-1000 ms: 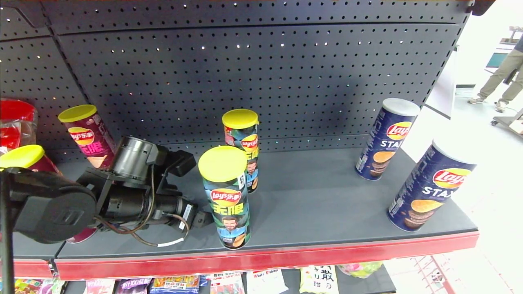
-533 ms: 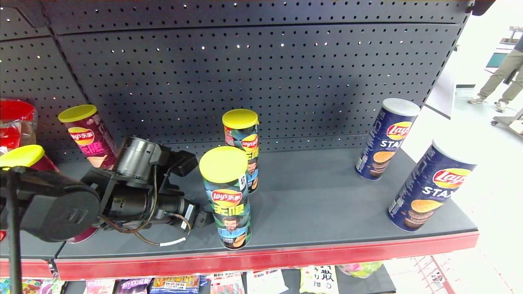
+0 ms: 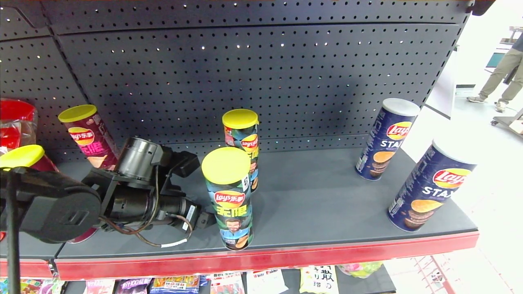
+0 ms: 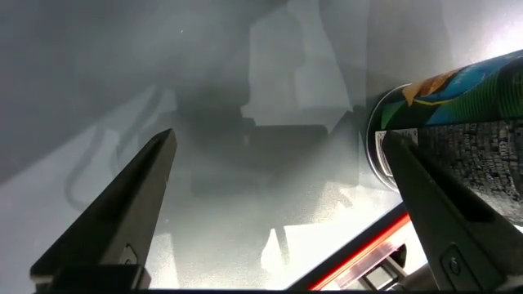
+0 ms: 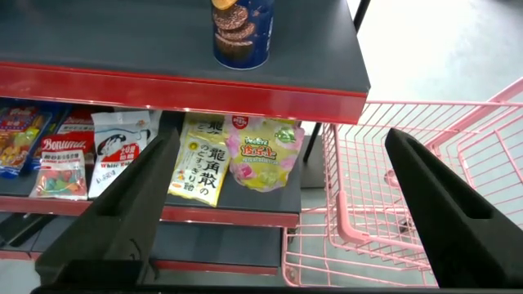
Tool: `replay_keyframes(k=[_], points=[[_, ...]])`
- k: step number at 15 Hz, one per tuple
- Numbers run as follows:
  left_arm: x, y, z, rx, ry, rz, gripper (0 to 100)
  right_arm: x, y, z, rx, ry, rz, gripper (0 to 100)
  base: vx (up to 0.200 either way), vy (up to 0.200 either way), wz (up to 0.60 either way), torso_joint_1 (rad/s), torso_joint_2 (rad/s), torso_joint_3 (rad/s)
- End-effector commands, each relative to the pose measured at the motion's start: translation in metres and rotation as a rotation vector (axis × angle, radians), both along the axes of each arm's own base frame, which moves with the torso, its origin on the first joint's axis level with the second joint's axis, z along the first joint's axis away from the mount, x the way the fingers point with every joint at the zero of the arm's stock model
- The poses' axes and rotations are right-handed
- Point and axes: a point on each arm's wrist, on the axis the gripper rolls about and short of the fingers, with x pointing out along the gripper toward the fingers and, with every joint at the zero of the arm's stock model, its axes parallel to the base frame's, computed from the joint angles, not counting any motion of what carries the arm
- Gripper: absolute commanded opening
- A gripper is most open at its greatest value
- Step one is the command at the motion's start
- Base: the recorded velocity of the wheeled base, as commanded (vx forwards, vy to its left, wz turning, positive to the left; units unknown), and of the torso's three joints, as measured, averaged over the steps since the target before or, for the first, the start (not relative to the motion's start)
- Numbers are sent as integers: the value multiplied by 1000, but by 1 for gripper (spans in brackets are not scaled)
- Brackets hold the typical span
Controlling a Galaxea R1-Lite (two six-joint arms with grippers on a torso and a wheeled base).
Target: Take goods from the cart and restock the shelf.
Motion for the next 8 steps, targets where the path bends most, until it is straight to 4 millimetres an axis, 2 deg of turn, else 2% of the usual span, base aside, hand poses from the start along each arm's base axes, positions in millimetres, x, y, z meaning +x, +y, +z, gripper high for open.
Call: replay_keyframes(k=[1, 3, 4, 5, 7, 8], points=[[-2, 1, 1, 0, -1, 2, 100, 0, 0, 0, -1, 2, 0, 100, 0, 0, 0, 0, 0, 0], [-16, 16, 4, 2, -5, 34, 100, 0, 0, 0, -1, 2, 3, 100, 0, 0, 0, 0, 0, 0], [-35, 29, 10, -9, -24, 49, 100, 0, 0, 0, 1, 1, 18, 100, 0, 0, 0, 0, 0, 0], [-47, 35, 15, -17, -41, 54, 100, 0, 0, 0, 3, 2, 32, 100, 0, 0, 0, 0, 0, 0], [-108, 63, 35, -69, -172, 87, 100, 0, 3, -1, 31, 16, 259, 100, 0, 0, 0, 0, 0, 0], [-120, 69, 39, -79, -207, 97, 100, 1, 3, -2, 30, 23, 262, 100, 0, 0, 0, 0, 0, 0]])
